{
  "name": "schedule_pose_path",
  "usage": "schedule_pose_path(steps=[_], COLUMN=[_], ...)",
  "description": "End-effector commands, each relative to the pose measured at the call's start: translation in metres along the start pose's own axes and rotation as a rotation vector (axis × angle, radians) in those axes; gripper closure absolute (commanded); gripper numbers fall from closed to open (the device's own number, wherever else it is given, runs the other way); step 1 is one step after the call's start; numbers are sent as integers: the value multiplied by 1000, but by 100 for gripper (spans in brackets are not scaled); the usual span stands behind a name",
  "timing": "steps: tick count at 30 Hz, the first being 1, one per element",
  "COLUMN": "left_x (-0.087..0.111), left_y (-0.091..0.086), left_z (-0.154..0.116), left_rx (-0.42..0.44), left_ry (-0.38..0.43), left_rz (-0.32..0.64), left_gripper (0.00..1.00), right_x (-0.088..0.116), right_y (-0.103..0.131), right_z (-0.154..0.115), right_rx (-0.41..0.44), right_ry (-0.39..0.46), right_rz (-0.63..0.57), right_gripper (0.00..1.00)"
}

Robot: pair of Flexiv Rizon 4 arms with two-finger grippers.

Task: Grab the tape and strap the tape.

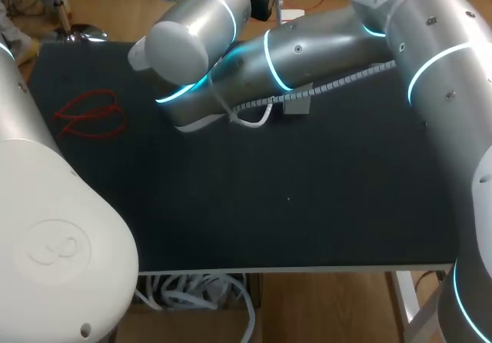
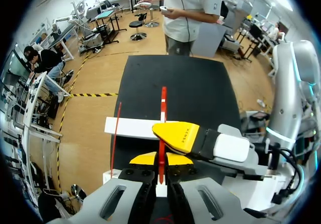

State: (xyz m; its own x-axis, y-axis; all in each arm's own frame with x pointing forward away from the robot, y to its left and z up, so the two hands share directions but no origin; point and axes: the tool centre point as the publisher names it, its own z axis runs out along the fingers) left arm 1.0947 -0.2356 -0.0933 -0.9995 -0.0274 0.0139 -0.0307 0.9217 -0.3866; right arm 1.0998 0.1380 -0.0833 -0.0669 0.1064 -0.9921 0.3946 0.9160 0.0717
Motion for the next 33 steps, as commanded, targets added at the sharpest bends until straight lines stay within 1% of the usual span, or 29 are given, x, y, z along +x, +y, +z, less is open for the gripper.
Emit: schedule_pose_path(steps=[1, 9, 10, 11, 12, 13, 14, 15, 19, 20, 22, 25, 29, 33], left_x=[1, 1, 1, 1, 1, 1, 1, 1, 1, 1, 1, 1, 1, 1], left_y=[-2, -2, -2, -2, -2, -2, -2, -2, -2, -2, -2, -2, -2, -2], left_z=[-1, -1, -1, -1, -1, -1, -1, -1, -1, -1, -1, -1, -1, -1], left_rx=[-5, -5, -5, -5, -5, -5, -5, -5, -5, -5, -5, -5, -5, -5], left_ry=[0, 0, 0, 0, 0, 0, 0, 0, 0, 0, 0, 0, 0, 0], left_rz=[-1, -1, -1, -1, -1, -1, -1, -1, -1, -1, -1, -1, -1, -1], left_gripper=[100, 100, 100, 100, 100, 100, 100, 100, 100, 100, 100, 100, 100, 100], right_x=[-3, -4, -4, -4, -4, -4, -4, -4, -5, -6, -6, -10, -15, -20], right_y=[-3, -6, -6, -7, -7, -7, -8, -8, -11, -12, -14, -17, -25, -36], right_z=[-1, 1, 2, 2, 2, 2, 2, 1, 1, 1, 1, -3, -12, -23], right_rx=[-6, -8, -8, -7, -9, -10, -11, -17, -20, -20, -28, -45, -87, -137], right_ry=[9, 5, 7, 8, 11, 12, 13, 14, 16, 18, 21, 32, 55, 82], right_rz=[-3, -3, -4, -5, -5, -5, -5, -5, -6, -5, -5, 2, 11, 18], right_gripper=[100, 100, 96, 89, 86, 80, 70, 67, 69, 71, 71, 75, 75, 76])
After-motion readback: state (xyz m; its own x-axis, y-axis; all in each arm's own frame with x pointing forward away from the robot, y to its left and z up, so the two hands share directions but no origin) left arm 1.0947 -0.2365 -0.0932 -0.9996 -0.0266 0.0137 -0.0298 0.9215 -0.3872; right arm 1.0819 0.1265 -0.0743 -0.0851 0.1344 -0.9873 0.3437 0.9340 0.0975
